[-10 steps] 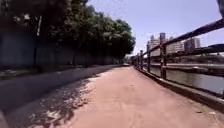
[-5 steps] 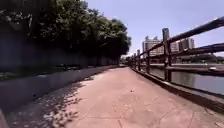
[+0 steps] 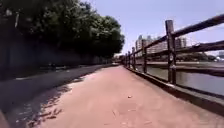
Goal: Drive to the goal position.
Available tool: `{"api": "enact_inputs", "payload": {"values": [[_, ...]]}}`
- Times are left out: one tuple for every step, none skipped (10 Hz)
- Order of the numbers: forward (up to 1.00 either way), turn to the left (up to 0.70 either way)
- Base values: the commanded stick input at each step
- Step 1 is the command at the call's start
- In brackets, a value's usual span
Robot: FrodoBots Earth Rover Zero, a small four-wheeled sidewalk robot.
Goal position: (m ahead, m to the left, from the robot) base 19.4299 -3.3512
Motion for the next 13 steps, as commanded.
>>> {"api": "enact_inputs", "payload": {"values": [[1.0, 0.01], [1.0, 0.01], [1.0, 0.01], [1.0, 0.01], [1.0, 0.01], [1.0, 0.01], [1.0, 0.01], [1.0, 0.01], [1.0, 0.01], [1.0, 0.01], [1.0, 0.01], [1.0, 0.01], [1.0, 0.01]]}}
